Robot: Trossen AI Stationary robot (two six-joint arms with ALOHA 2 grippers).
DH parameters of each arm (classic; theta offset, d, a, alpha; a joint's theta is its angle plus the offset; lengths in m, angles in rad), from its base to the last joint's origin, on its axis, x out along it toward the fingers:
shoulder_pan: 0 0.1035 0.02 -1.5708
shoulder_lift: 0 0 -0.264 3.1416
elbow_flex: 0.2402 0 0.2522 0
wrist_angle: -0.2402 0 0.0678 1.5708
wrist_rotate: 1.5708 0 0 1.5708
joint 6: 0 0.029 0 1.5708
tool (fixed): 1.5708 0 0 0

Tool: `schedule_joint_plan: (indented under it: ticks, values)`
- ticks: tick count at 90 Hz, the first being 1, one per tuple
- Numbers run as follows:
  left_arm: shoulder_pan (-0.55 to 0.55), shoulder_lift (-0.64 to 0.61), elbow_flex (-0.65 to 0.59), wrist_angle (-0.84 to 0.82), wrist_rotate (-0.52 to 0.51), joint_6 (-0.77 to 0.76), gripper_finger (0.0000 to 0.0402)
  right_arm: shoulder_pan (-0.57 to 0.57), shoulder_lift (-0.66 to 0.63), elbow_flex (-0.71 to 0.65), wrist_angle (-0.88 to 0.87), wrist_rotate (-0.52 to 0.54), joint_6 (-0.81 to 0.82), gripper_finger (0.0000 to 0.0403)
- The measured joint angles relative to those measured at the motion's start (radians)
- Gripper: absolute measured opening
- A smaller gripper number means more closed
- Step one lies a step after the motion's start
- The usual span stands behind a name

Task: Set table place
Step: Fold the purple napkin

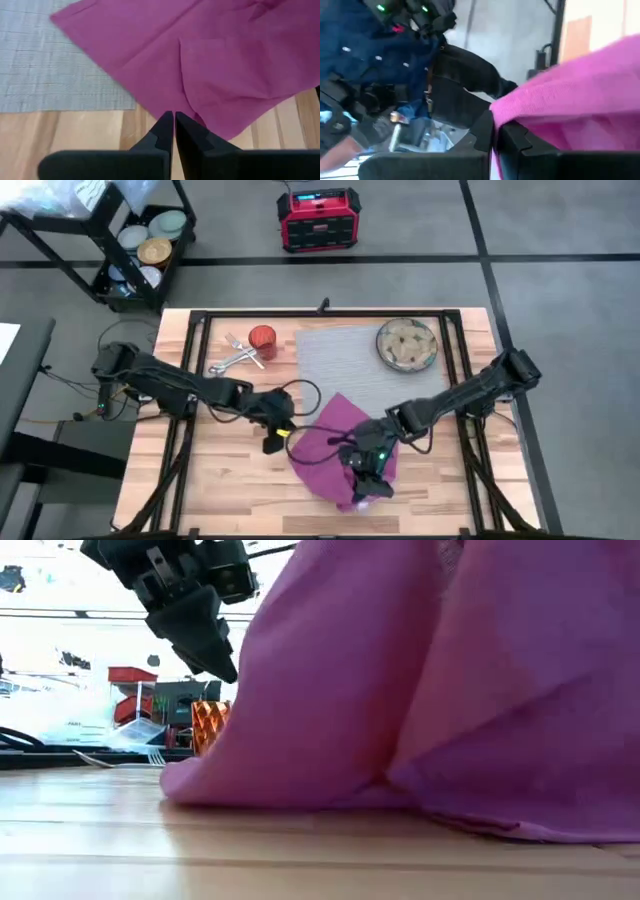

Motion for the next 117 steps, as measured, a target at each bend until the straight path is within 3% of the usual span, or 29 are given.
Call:
schedule_joint_plan:
  ticks: [15, 35, 48, 67, 77, 82, 91, 96, 103, 117]
  values:
    - [-0.002, 0.011, 0.025, 0.0, 0.0, 0.017, 0.0, -0.005, -0.002, -0.028, 0.196, 0.0, 0.041, 0.0101]
    - [0.002, 0.002, 0.027, -0.005, 0.0, 0.016, 0.0, -0.012, -0.002, -0.028, 0.188, 0.004, 0.048, 0.0229]
    - [0.002, 0.002, 0.027, -0.004, 0.0, 0.015, 0.0, 0.002, -0.002, -0.028, 0.184, 0.007, 0.047, 0.0279]
    - [0.002, 0.002, 0.027, -0.004, 0.0, 0.012, 0.0, 0.002, -0.002, -0.028, 0.126, 0.012, 0.044, 0.0292]
    - [0.002, 0.002, 0.027, -0.005, 0.0, 0.01, 0.0, -0.011, -0.013, -0.028, -0.113, 0.048, 0.009, 0.0292]
    - [0.002, 0.002, 0.027, -0.006, 0.0, 0.008, 0.0, -0.016, -0.026, -0.028, -0.334, 0.146, -0.034, 0.0292]
    - [0.002, 0.002, 0.027, -0.008, 0.0, 0.004, 0.0, -0.018, -0.036, -0.028, -0.763, 0.45, -0.054, 0.0292]
    - [0.002, 0.002, 0.027, -0.008, 0.0, 0.003, 0.0, -0.019, -0.035, -0.032, -0.881, 0.562, -0.045, 0.0292]
    - [0.002, 0.002, 0.027, -0.005, 0.0, 0.003, 0.0, -0.018, -0.043, -0.031, -0.842, 0.63, -0.066, 0.0292]
    - [0.002, 0.002, 0.027, 0.019, 0.0, -0.011, 0.0, -0.091, -0.042, -0.025, -0.683, 0.639, -0.189, 0.0288]
